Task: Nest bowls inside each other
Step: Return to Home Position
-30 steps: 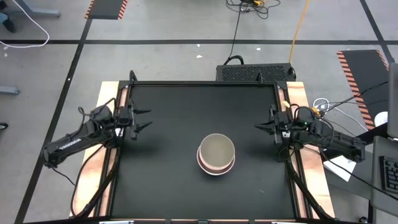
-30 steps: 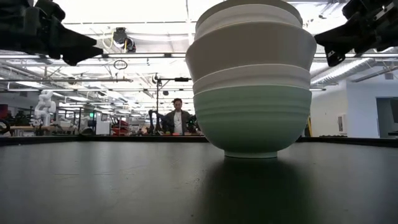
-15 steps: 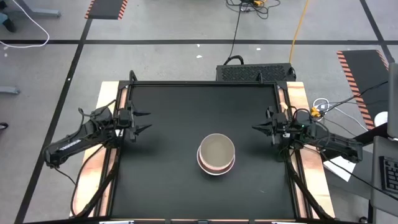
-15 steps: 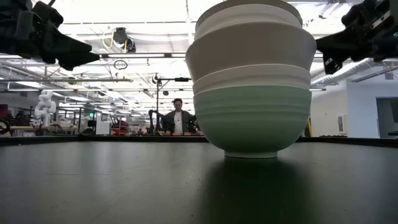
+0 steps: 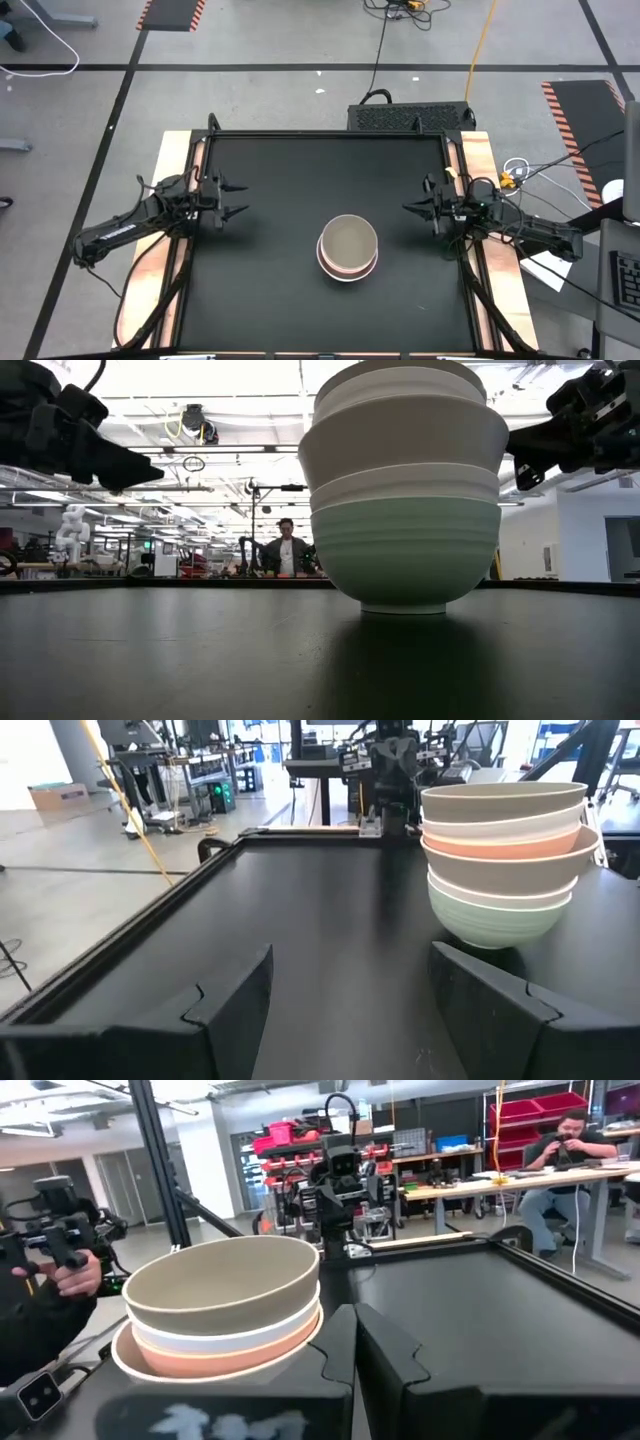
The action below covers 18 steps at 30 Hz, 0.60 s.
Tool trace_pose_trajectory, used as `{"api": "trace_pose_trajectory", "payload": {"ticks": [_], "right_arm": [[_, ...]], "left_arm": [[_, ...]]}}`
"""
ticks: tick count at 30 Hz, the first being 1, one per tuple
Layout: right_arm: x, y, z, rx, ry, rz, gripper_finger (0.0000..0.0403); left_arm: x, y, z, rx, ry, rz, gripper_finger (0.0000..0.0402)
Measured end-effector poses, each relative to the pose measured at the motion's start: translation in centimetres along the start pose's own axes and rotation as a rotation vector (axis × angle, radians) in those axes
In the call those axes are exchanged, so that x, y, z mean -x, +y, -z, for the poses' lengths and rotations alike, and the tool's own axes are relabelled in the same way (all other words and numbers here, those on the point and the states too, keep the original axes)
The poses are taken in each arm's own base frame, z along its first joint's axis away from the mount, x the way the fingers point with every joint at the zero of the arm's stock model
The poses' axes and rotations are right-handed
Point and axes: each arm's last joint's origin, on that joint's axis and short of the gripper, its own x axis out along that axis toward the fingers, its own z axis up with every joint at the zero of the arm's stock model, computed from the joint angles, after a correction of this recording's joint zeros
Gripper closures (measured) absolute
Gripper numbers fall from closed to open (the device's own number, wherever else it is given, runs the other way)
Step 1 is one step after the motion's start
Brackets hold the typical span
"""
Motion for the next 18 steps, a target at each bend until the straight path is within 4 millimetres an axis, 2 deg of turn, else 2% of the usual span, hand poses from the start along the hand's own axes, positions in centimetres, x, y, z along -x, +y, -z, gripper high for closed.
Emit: {"api": "trace_pose_trajectory", "payload": {"ticks": [7, 18], "right_arm": [[0.0, 0.04, 0.27, 0.025, 0.028, -0.023, 0.0403], [-0.21, 0.88, 0.48, 0.028, 0.042, -0.076, 0.0403]], "left_arm": [[0.0, -0.01, 0.01, -0.017, 0.001, 0.004, 0.0133], [-0.1, -0.77, -0.04, -0.01, -0.004, 0.103, 0.0133]]}}
